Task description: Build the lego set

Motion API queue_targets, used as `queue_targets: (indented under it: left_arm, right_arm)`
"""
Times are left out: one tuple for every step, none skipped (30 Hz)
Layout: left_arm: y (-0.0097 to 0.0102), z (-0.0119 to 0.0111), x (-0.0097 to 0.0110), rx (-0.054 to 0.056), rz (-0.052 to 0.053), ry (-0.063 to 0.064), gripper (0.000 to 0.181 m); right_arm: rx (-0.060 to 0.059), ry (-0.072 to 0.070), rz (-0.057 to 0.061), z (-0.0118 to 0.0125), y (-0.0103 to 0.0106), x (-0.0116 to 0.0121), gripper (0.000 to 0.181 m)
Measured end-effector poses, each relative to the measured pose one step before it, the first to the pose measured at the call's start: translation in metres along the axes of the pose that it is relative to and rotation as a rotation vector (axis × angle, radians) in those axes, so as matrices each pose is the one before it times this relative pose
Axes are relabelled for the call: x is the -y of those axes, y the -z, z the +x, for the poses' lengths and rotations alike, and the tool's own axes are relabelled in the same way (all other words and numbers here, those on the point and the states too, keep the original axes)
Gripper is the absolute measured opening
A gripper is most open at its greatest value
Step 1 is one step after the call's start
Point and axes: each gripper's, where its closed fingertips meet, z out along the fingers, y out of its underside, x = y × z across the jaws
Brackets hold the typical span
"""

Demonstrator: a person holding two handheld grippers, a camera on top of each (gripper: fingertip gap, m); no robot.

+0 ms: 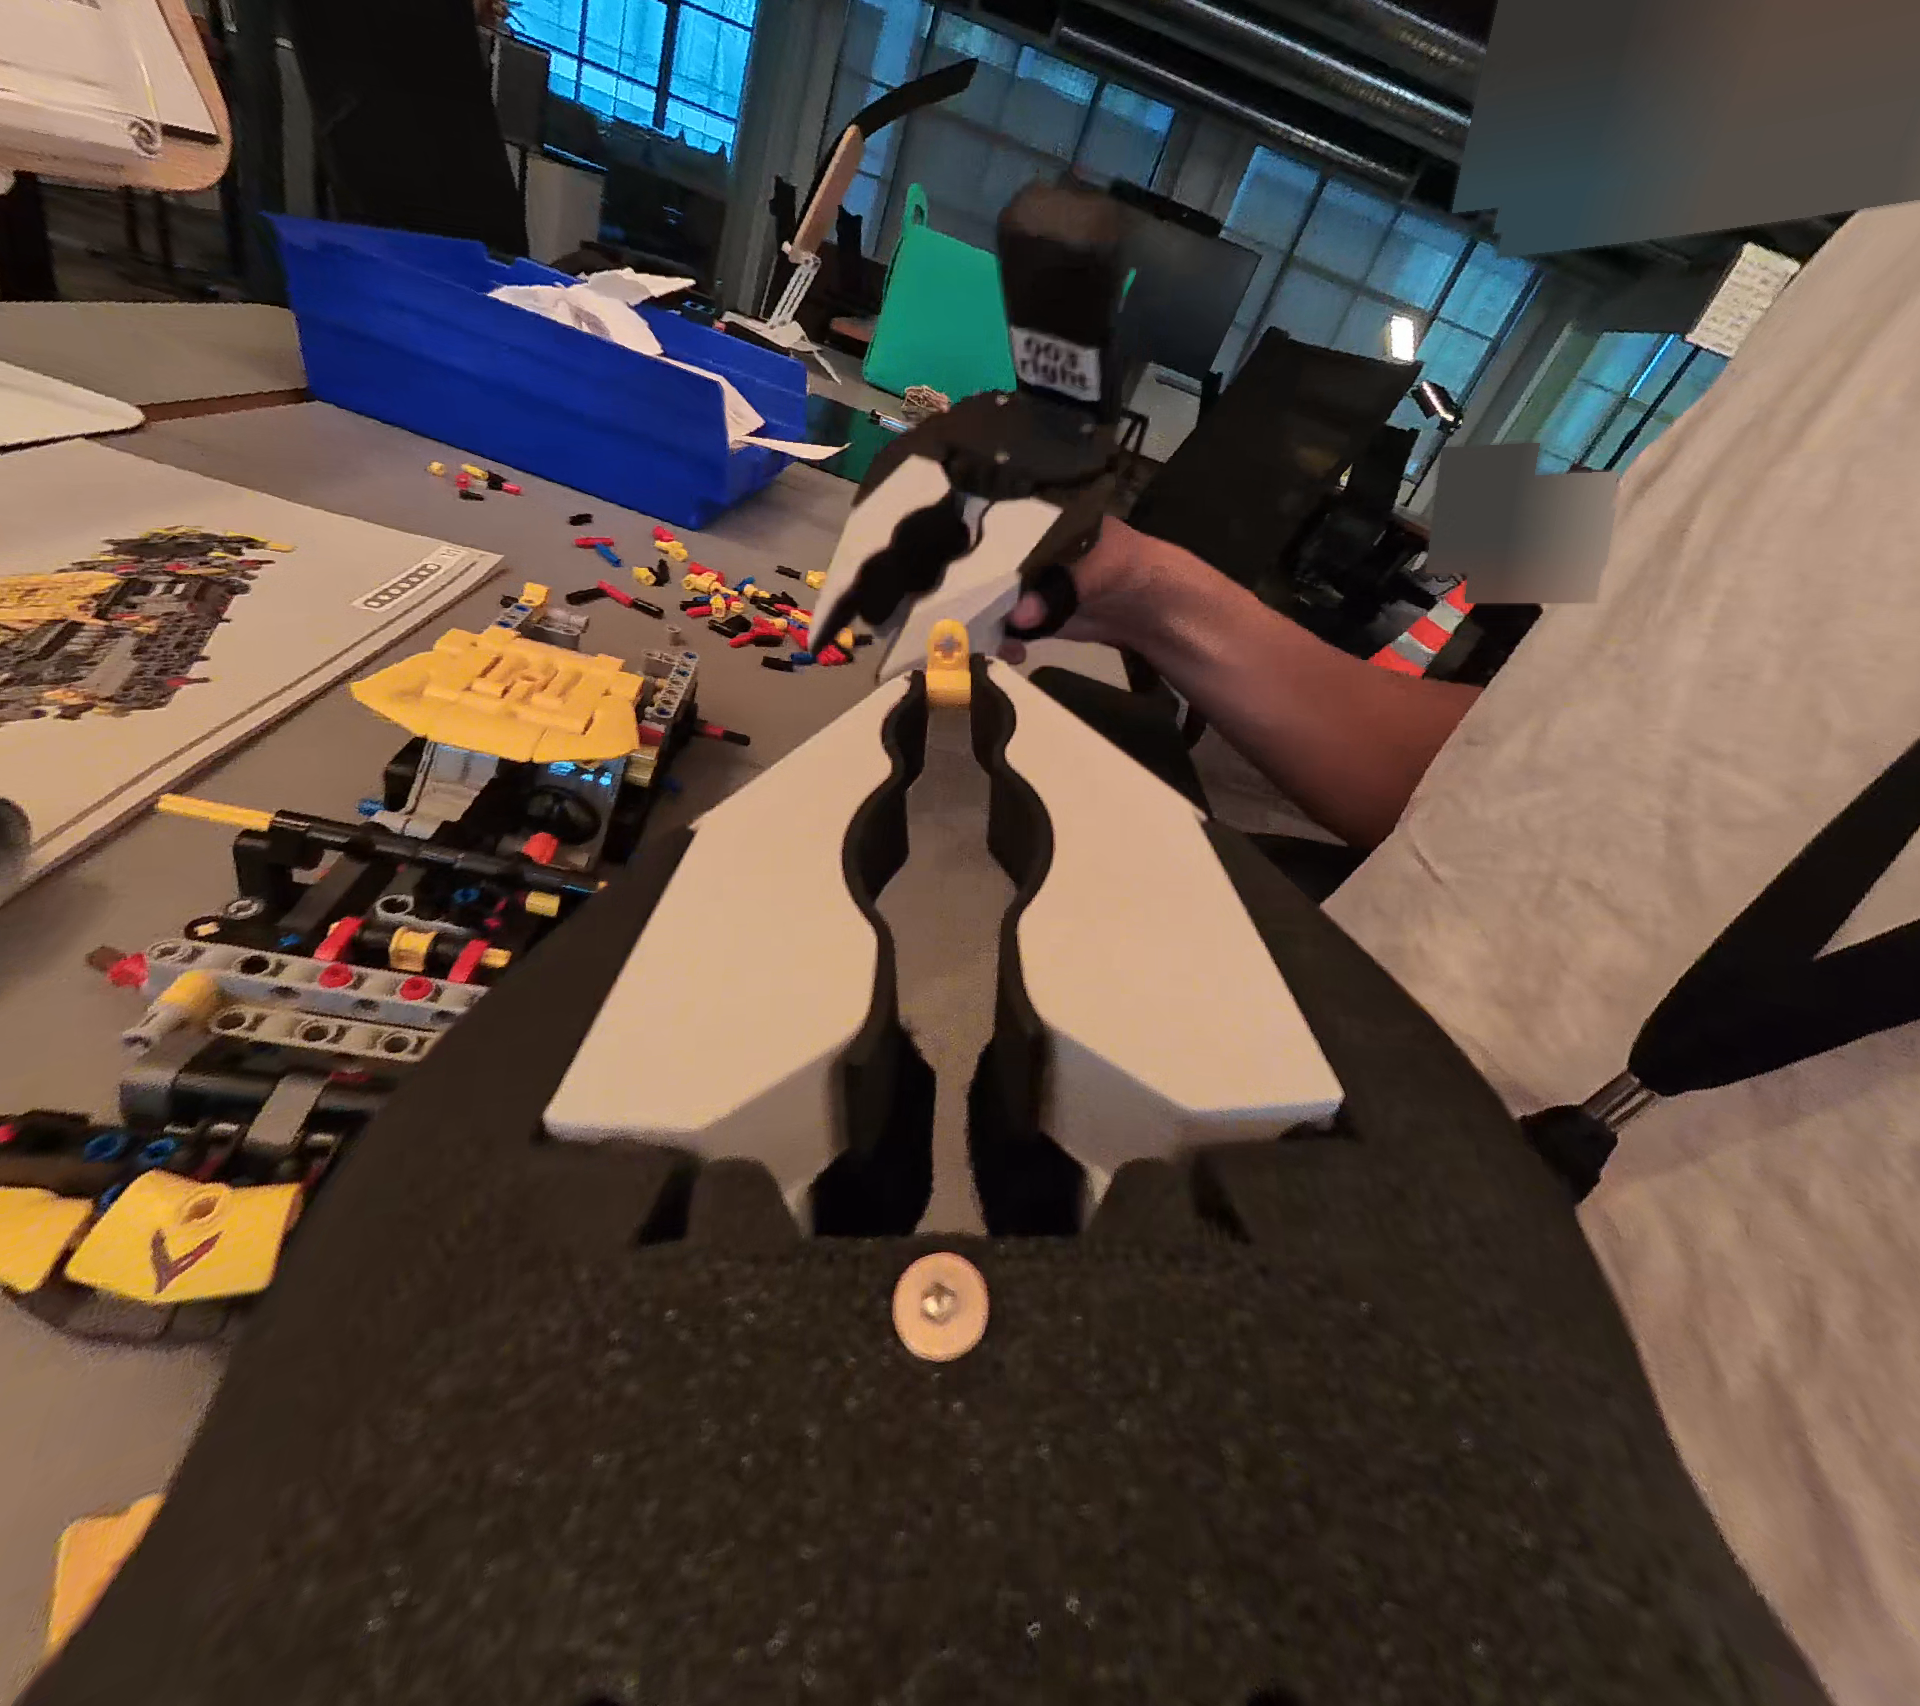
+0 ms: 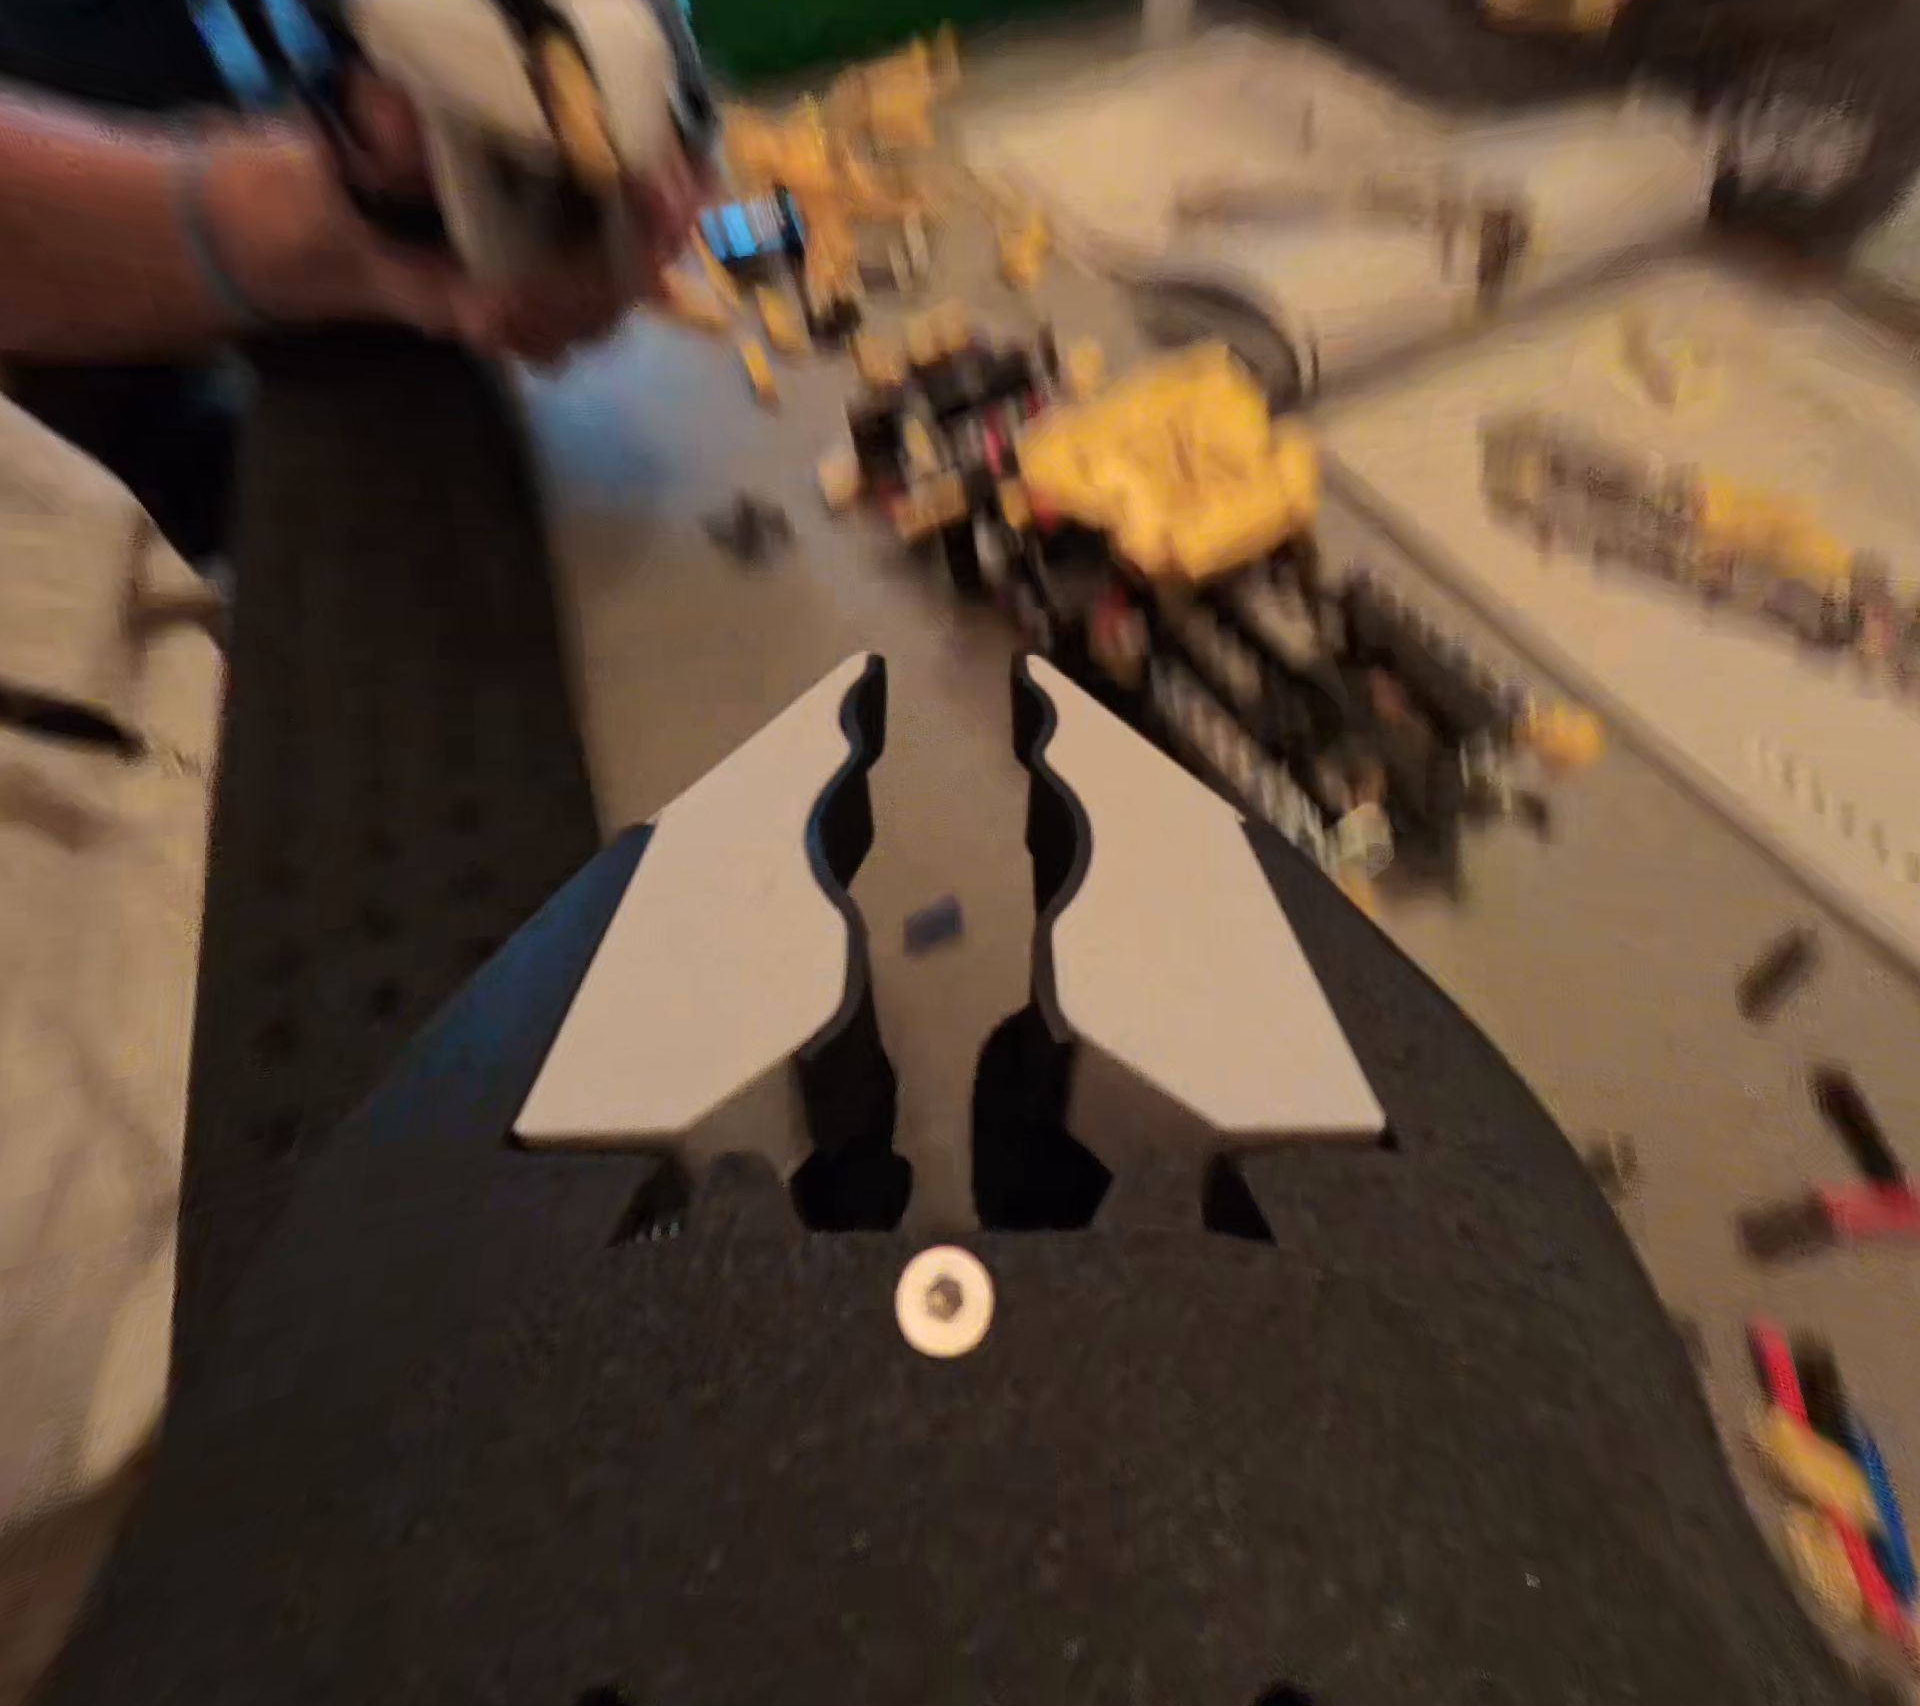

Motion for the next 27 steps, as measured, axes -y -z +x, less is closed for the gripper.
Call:
queue_targets:
  left_arm:
    - [0.00099,-0.00116,0.00109,0.0033,0.0037,0.0149,0.008]
    - [0.00038,-0.00164,0.00059,0.0042,0.0009,0.0145,0.007]
    - [0.00018,-0.00110,0.00012,0.0014,-0.0005,0.0101,0.007]
    - [0.00000,-0.00037,0.00041,-0.0013,0.0018,0.0055,0.007]
    - [-0.00006,-0.00028,0.00045,-0.0001,0.0035,0.0017,0.007]
    - [-0.00032,-0.00008,-0.00011,0.0003,-0.0004,-0.0017,0.007]
    - [-0.00045,-0.00002,-0.00083,0.0007,-0.0053,-0.0041,0.007]
    - [-0.00042,-0.00022,-0.00137,0.0033,-0.0070,-0.0045,0.007]
    - [-0.00047,-0.00016,-0.00127,0.0035,-0.0063,-0.0034,0.007]
    - [-0.00053,0.00010,-0.00120,0.0016,-0.0056,-0.0012,0.007]
    - [-0.00039,0.00011,-0.00089,0.0008,-0.0039,-0.0005,0.007]
    - [-0.00017,0.00019,-0.00052,0.0004,-0.0019,-0.0012,0.007]
    - [-0.00014,-0.00003,-0.00024,0.0009,-0.0019,-0.0014,0.007]
    - [-0.00003,-0.00026,-0.00028,0.0028,-0.0012,-0.0020,0.007]
    - [0.00011,-0.00005,0.00008,0.0012,-0.0003,-0.0022,0.007]
    - [0.00003,0.00025,-0.00005,-0.0014,-0.0015,-0.0013,0.007]
    - [0.00002,-0.00002,-0.00026,0.0007,-0.0021,-0.0014,0.007]
    - [0.00027,-0.00019,0.00000,0.0032,-0.0002,-0.0036,0.007]
    - [0.00024,-0.00009,-0.00008,0.0026,-0.0006,-0.0045,0.007]
    - [0.00025,-0.00025,-0.00030,0.0027,-0.0020,-0.0034,0.007]
    - [0.00016,-0.00016,-0.00035,0.0020,-0.0018,-0.0020,0.007]
    - [0.00001,0.00006,-0.00041,0.0001,-0.0018,-0.0004,0.008]
    - [-0.00007,-0.00006,-0.00024,0.0004,-0.0010,0.0001,0.007]
    - [-0.00023,-0.00001,0.00003,-0.0005,0.0001,-0.0005,0.007]
    - [-0.00025,0.00024,-0.00039,-0.0031,-0.0018,0.0005,0.008]
    - [-0.00054,0.00035,-0.00095,-0.0045,-0.0048,0.0026,0.007]
    - [-0.00066,0.00020,-0.00115,-0.0028,-0.0060,0.0024,0.008]
  right_arm:
    - [0.0031,-0.0377,-0.1195,0.00379,0.00520,-0.02447,0.024]
    - [0.0048,-0.0459,-0.0857,0.00055,0.00028,-0.01833,0.025]
    - [-0.0015,-0.0255,-0.0604,-0.00212,-0.00316,-0.01303,0.025]
    - [-0.0240,0.0068,-0.0389,-0.00196,-0.00478,-0.00872,0.024]
    - [-0.0451,0.0211,-0.0269,-0.00016,-0.00492,-0.00639,0.024]
    - [-0.0216,0.0217,-0.0162,-0.00312,-0.00431,-0.00434,0.024]
    - [0.0054,0.0123,-0.0031,-0.00554,-0.00341,-0.00229,0.023]
    - [0.0095,0.0018,-0.0047,-0.00344,-0.00263,-0.00249,0.019]
    - [0.0111,-0.0088,-0.0062,-0.00122,-0.00209,-0.00258,0.019]
    - [0.0189,-0.0172,0.0082,-0.00093,-0.00102,-0.00022,0.019]
    - [0.0215,-0.0215,0.0165,-0.00107,0.00010,0.00169,0.019]
    - [0.0221,-0.0109,-0.0012,-0.00208,-0.00061,0.00012,0.020]
    - [0.0037,0.0024,-0.0051,-0.00086,-0.00122,0.00000,0.020]
    - [-0.0088,0.0136,0.0050,0.00022,-0.00130,0.00177,0.020]
    - [-0.0055,0.0141,-0.0001,-0.00030,-0.00179,0.00125,0.020]
    - [0.0081,0.0130,0.0020,-0.00193,-0.00135,0.00158,0.020]
    - [0.0131,0.0139,0.0012,-0.00176,-0.00029,0.00126,0.020]
    - [0.0009,0.0197,0.0034,0.00121,0.00173,0.00117,0.019]
    - [-0.0054,0.0238,0.0069,0.00354,0.00334,0.00063,0.017]
    - [-0.0147,0.0194,0.0063,0.00630,0.00366,-0.00036,0.015]
    - [-0.0211,0.0117,0.0032,0.00857,0.00228,-0.00162,0.016]
    - [-0.0012,0.0063,0.0040,0.00574,-0.00026,-0.00172,0.020]
    - [0.0018,-0.0001,0.0077,0.00408,-0.00175,-0.00044,0.023]
    - [0.0076,0.0064,0.0173,0.00186,-0.00281,0.00193,0.025]
    - [0.0080,0.0163,0.0211,-0.00001,-0.00288,0.00310,0.025]
    - [-0.0009,0.0244,0.0189,0.00055,-0.00257,0.00284,0.021]
    - [0.0144,0.0251,0.0088,-0.00244,-0.00292,0.00043,0.016]
